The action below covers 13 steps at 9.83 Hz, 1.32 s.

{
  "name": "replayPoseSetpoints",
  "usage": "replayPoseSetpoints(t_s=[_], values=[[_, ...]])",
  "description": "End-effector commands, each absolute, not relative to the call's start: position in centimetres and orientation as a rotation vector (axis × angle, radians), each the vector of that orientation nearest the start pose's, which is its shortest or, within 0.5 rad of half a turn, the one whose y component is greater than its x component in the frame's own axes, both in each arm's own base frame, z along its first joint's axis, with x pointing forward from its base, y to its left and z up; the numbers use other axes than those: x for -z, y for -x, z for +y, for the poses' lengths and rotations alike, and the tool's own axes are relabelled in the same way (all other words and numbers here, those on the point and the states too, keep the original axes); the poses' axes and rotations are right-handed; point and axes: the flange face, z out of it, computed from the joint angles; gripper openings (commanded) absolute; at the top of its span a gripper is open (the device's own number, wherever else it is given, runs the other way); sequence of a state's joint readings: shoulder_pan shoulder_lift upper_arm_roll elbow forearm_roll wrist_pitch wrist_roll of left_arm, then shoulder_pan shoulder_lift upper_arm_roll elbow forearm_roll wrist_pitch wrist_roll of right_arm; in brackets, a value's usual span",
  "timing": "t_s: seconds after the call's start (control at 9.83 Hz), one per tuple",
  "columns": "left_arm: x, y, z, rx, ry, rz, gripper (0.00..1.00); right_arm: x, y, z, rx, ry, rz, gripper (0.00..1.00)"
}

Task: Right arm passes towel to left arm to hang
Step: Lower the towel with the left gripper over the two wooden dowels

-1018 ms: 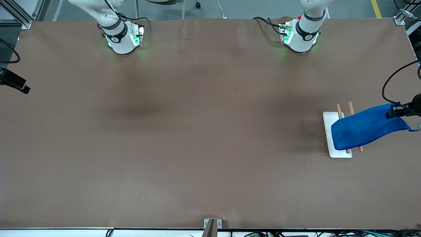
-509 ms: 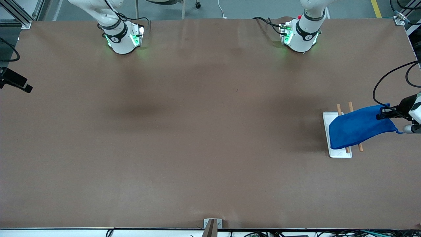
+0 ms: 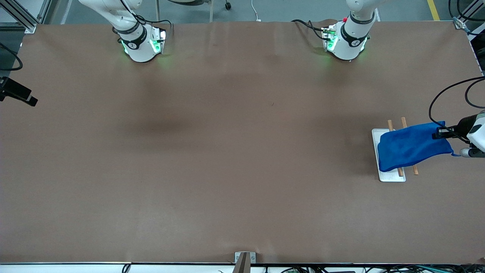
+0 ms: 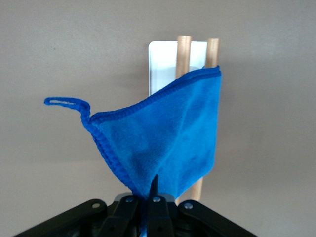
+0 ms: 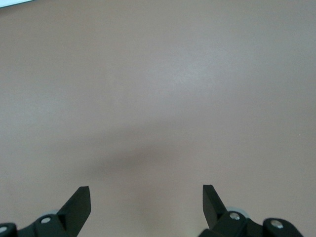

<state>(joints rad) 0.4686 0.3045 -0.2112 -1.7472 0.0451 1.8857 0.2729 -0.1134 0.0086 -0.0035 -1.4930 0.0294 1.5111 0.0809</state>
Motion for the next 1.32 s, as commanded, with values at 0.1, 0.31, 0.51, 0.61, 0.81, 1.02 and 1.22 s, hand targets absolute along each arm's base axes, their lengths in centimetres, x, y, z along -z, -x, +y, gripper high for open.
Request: replayPoseSetpoints(t_s=[0.1,0.31,0.51,0.61,0.81,1.02,1.22], values=[[-35.5,-59.3,17.8,-0.302,3.163,0.077,0.09,-65.4,-54.2,-6.3,0.011,3.080,0.310,1.00],[-35.4,-59.4,17.8,-0.301,3.162,0.058,0.52,-65.5,-54.3,-6.3,0.021,3.080,0.310,1.00],[-35.7,-59.5,17.7,-0.296,3.162,0.067,1.00,-65.4,-54.2,-6.3,0.014,3.080,0.310,1.00],[-36.1,-59.5,17.7,-0.290,3.157,0.061,1.00,-65.4,-54.2,-6.3,0.011,3.080,0.308,1.00],[-37.8,-60.0,16.9,-0.264,3.128,0.101,1.00,-65.4,-54.2,-6.3,0.011,3.081,0.305,1.00],[-42.3,-61.2,14.0,-0.161,3.108,0.176,1.00,-65.4,-54.2,-6.3,0.011,3.081,0.305,1.00],[-47.2,-62.3,10.2,-0.039,3.093,0.272,1.00,-65.4,-54.2,-6.5,0.012,3.081,0.305,1.00]])
